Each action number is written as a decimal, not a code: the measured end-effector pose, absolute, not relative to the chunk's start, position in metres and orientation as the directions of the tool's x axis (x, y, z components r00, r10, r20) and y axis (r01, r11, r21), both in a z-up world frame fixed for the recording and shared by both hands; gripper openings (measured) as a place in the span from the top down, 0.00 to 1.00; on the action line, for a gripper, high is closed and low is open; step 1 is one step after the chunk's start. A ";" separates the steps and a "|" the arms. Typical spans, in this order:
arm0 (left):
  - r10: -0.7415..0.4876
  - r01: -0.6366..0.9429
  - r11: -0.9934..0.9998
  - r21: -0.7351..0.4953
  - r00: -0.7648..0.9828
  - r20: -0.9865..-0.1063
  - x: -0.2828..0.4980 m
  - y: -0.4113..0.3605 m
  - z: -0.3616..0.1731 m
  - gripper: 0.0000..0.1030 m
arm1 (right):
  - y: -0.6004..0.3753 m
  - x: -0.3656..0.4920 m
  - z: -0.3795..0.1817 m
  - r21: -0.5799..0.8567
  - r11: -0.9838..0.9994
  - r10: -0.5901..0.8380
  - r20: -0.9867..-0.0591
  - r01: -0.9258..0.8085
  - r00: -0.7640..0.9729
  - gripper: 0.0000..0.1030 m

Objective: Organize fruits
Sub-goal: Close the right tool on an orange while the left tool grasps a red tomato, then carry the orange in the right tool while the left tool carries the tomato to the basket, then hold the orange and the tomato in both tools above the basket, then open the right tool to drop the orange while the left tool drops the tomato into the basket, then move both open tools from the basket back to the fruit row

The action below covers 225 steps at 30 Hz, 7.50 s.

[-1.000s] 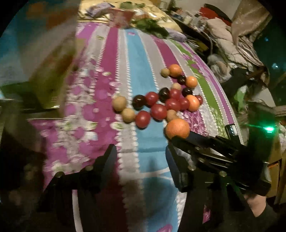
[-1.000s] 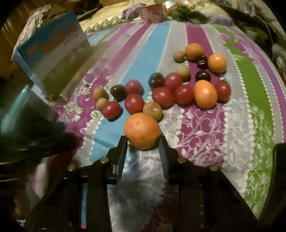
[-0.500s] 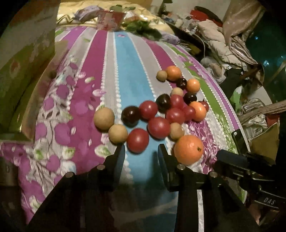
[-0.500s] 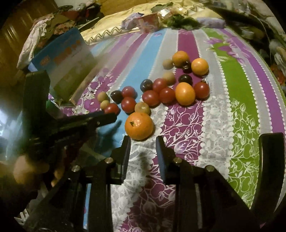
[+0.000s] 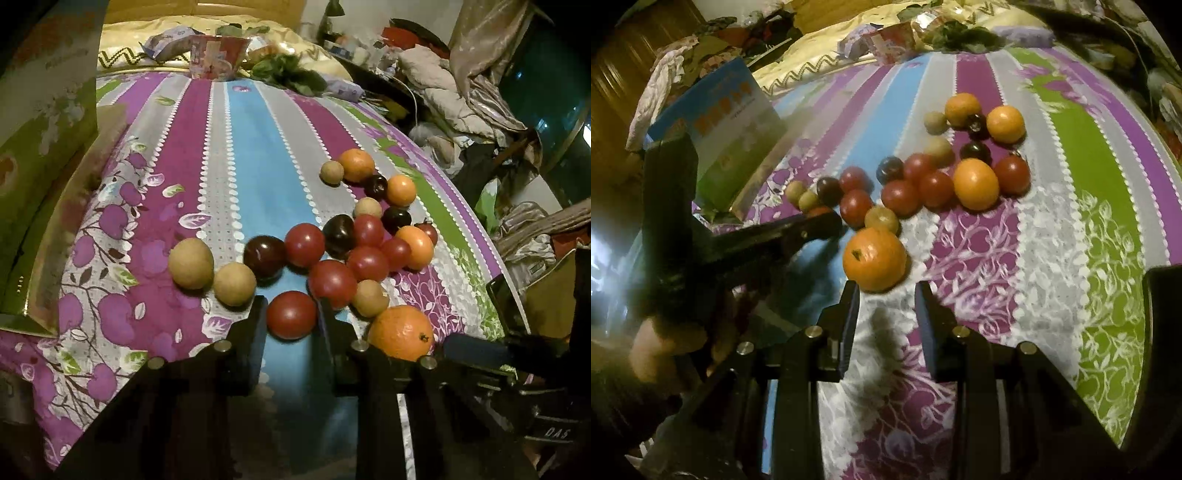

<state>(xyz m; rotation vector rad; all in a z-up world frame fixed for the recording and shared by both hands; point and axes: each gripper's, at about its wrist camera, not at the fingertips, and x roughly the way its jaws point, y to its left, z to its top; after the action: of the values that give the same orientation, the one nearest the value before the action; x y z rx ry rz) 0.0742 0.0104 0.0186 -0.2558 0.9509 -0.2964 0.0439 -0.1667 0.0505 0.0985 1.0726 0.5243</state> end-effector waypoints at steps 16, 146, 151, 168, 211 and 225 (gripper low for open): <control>-0.340 0.095 0.932 -0.351 0.567 -0.750 0.057 0.026 0.019 0.74 | -0.142 0.058 0.039 0.240 0.894 0.395 -0.821 -0.377 0.413 0.37; 0.077 -0.579 0.764 -0.285 0.520 -0.851 -0.197 0.444 0.137 0.74 | 0.261 -0.066 0.173 0.125 0.579 0.414 -0.897 -0.806 0.158 0.58; 0.078 -0.580 0.764 -0.284 0.520 -0.851 -0.197 0.444 0.137 0.74 | 0.261 -0.066 0.173 0.126 0.577 0.414 -0.897 -0.807 0.156 0.58; 0.079 -0.579 0.766 -0.280 0.516 -0.853 -0.195 0.443 0.134 0.74 | 0.259 -0.065 0.168 0.139 0.578 0.420 -0.896 -0.804 0.147 0.58; 0.123 -0.600 0.770 -0.216 0.472 -0.873 -0.181 0.431 0.142 0.35 | 0.237 -0.050 0.180 0.195 0.580 0.495 -0.856 -0.791 0.152 0.23; 0.159 -0.555 0.807 -0.201 0.534 -0.831 -0.161 0.392 0.164 0.27 | 0.174 -0.047 0.215 0.119 0.615 0.586 -0.731 -0.780 0.350 0.23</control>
<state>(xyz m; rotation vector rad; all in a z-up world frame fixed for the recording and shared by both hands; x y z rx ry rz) -0.1606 0.3919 0.1638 -0.4802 0.9164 0.4455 -0.0475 0.1739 0.2151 -0.2687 0.8218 0.8979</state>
